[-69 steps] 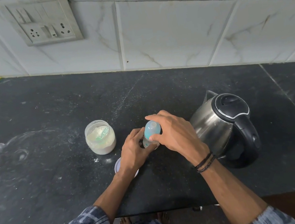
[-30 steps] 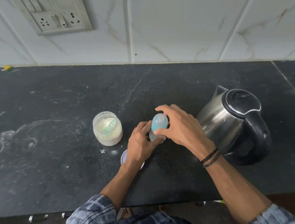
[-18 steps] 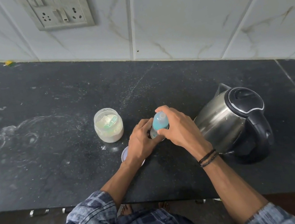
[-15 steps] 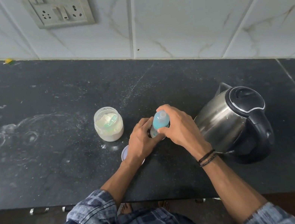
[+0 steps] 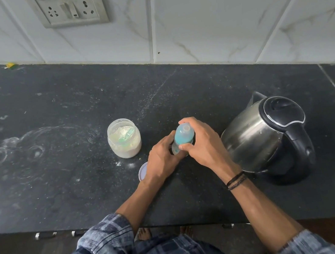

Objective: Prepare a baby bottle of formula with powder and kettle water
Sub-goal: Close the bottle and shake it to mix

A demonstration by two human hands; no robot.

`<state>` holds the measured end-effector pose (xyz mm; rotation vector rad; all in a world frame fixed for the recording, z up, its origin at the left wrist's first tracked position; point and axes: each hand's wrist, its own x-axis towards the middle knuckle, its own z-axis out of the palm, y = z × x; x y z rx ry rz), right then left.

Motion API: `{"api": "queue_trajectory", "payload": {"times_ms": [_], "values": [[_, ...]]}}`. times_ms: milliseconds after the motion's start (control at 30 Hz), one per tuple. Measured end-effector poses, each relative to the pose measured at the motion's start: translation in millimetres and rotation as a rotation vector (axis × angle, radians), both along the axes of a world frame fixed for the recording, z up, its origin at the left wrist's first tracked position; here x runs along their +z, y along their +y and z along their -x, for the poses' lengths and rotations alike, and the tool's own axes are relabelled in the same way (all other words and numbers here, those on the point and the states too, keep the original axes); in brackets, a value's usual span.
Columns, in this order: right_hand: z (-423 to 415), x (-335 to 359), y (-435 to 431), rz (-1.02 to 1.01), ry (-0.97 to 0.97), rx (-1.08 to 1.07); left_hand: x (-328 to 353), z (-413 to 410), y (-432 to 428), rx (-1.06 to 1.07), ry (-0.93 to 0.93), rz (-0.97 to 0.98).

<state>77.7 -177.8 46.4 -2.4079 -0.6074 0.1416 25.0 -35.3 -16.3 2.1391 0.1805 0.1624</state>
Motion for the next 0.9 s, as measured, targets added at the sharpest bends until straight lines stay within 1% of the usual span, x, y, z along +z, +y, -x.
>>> {"api": "queue_trajectory", "payload": {"times_ms": [200,433,533,767,900], "values": [[9,-13,2,-0.061,-0.094,-0.042,-2,1,-4,0.032,-0.007,-0.019],[19,-21,12,-0.101,-0.167,-0.154,-4,3,-6,0.065,-0.010,0.000],[22,-23,17,-0.126,-0.183,-0.216,-4,2,-8,0.084,-0.003,0.002],[22,-22,16,-0.126,-0.182,-0.216,0,4,-8,0.069,-0.002,-0.014],[25,-23,18,-0.163,-0.193,-0.253,2,4,-9,0.077,-0.008,-0.026]]}}
